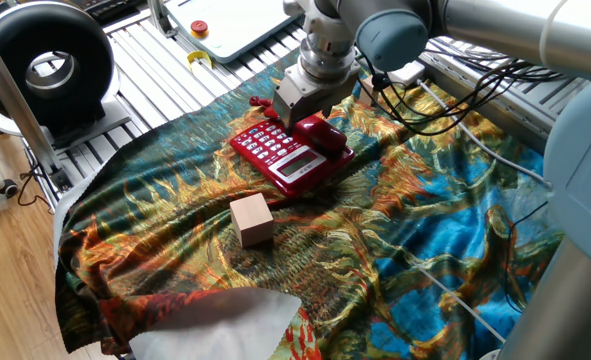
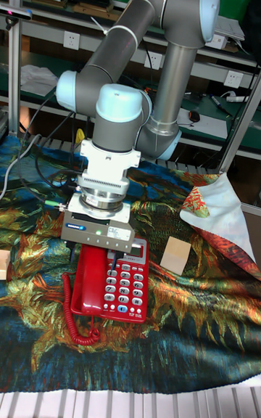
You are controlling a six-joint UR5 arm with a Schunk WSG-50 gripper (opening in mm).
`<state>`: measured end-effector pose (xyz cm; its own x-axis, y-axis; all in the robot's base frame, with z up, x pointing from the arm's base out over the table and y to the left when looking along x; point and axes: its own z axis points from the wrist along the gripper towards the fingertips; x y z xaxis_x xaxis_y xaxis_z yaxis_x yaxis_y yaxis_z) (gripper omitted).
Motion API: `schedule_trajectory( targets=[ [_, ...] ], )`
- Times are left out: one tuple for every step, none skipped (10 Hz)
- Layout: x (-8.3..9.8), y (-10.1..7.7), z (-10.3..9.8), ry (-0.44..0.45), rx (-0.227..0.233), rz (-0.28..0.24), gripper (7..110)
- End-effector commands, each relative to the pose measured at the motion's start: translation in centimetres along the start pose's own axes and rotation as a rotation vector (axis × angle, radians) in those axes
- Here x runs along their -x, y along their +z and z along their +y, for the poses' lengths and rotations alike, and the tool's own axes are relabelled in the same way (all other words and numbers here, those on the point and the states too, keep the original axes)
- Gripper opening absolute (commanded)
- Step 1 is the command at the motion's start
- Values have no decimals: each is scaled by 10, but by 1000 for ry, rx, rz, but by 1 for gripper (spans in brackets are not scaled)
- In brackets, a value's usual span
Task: Place the handset of the telephone on the corresponding phone cradle
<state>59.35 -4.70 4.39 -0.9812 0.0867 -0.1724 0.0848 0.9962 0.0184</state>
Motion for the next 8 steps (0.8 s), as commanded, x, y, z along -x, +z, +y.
schedule_trajectory(
  targets=[
    [4, 6, -10, 2, 4, -22, 88],
    [6, 11, -11, 5, -3, -29, 88],
    [8, 13, -11, 5, -2, -37, 88],
    [10, 13, -12, 6, -3, -38, 88],
    [12, 12, -14, 3, -4, -37, 88],
    [12, 11, -14, 6, 1, -35, 88],
    [13, 11, -14, 10, -2, -35, 88],
    [13, 11, -13, 20, 3, -36, 88]
  ],
)
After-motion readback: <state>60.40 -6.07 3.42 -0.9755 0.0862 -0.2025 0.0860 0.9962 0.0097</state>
